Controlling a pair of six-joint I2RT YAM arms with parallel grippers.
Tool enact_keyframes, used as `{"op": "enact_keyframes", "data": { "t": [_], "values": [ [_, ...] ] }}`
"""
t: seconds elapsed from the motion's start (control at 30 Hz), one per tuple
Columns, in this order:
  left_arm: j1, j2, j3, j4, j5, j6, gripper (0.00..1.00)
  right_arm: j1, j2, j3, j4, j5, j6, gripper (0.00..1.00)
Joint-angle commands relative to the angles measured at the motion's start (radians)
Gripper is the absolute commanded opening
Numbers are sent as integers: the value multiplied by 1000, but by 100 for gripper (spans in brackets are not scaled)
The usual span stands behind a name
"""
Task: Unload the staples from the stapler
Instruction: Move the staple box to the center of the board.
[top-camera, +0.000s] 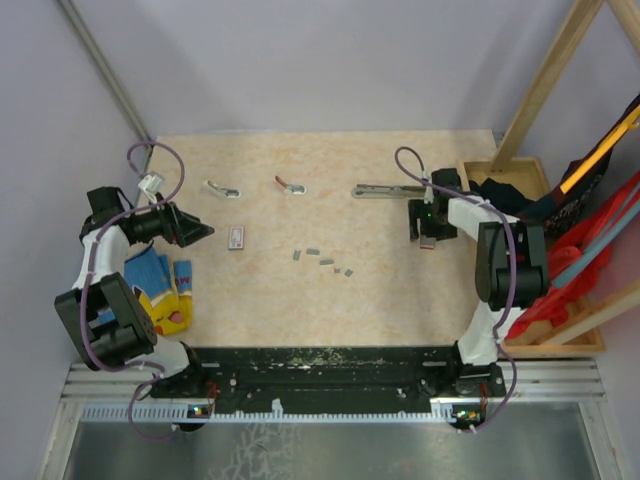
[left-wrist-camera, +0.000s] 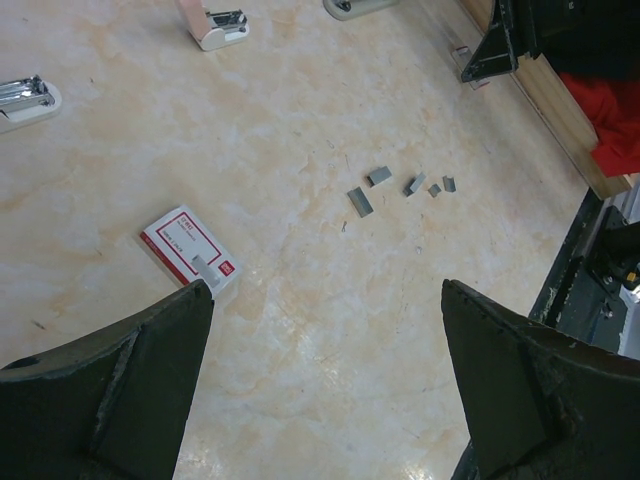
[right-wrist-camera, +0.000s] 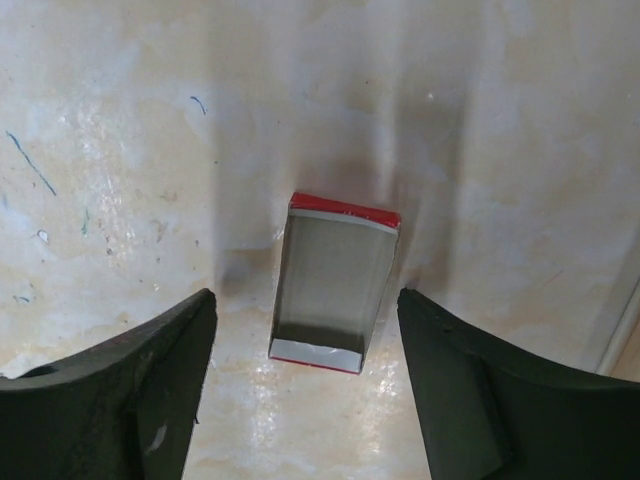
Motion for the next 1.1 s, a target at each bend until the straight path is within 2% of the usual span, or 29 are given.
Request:
{"op": "enact_keyframes", "data": {
  "t": [0.0, 0.33, 0.63, 1.07],
  "values": [
    [7, -25, -9, 17, 20, 5, 100, -4, 32, 46, 27, 3, 3, 70],
    [7, -22, -9, 17, 30, 6, 100, 18, 99, 92, 1, -30, -27, 51],
    [7, -20, -9, 15, 35, 8, 100, 119, 136, 122, -3, -57, -121, 47],
    [7, -12, -6, 5, 50, 17, 100, 243, 222, 232, -64, -232, -439, 46]
  ]
}}
